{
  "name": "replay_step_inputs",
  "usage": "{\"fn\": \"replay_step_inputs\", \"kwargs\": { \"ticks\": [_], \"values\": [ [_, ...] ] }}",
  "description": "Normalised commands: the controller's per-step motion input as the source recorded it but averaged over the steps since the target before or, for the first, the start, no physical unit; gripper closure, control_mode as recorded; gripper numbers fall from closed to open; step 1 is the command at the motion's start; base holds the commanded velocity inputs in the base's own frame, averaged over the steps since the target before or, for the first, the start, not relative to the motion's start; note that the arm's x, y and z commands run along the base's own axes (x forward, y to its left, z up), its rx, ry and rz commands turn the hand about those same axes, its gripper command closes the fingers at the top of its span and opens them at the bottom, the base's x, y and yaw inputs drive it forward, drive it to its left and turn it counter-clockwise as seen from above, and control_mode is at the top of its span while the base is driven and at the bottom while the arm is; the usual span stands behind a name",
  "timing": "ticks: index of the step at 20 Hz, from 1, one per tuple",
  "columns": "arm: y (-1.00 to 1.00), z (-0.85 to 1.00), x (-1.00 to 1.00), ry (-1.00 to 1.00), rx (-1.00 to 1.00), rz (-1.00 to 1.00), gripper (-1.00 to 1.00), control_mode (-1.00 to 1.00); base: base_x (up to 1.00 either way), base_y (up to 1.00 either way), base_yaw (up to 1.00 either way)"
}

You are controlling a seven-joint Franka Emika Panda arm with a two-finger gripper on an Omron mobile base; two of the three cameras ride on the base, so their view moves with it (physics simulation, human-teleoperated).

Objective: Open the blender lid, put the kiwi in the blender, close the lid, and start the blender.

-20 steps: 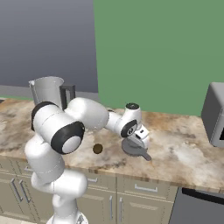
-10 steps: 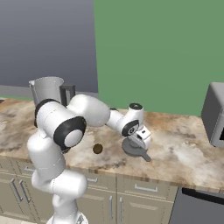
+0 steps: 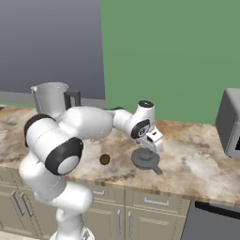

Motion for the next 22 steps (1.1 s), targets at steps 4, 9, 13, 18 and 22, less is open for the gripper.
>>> {"fn": "replay_step_inputs", "kwargs": {
  "ticks": [4,9,13,18,22],
  "values": [
    [0.7,0.19,-0.39,0.0,0.0,0.04,-1.0,-1.0,0.0,0.0,0.0],
    [0.97,0.0,-0.19,0.02,0.0,0.18,-1.0,-1.0,0.0,0.0,0.0],
    [0.64,-0.15,-0.25,0.05,0.0,0.22,-1.0,-1.0,0.0,0.0,0.0],
    [0.36,-0.22,-0.14,0.06,0.0,0.22,-1.0,-1.0,0.0,0.0,0.0],
    [0.43,-0.23,0.0,0.11,0.0,0.18,-1.0,-1.0,0.0,0.0,0.0]
  ]
}}
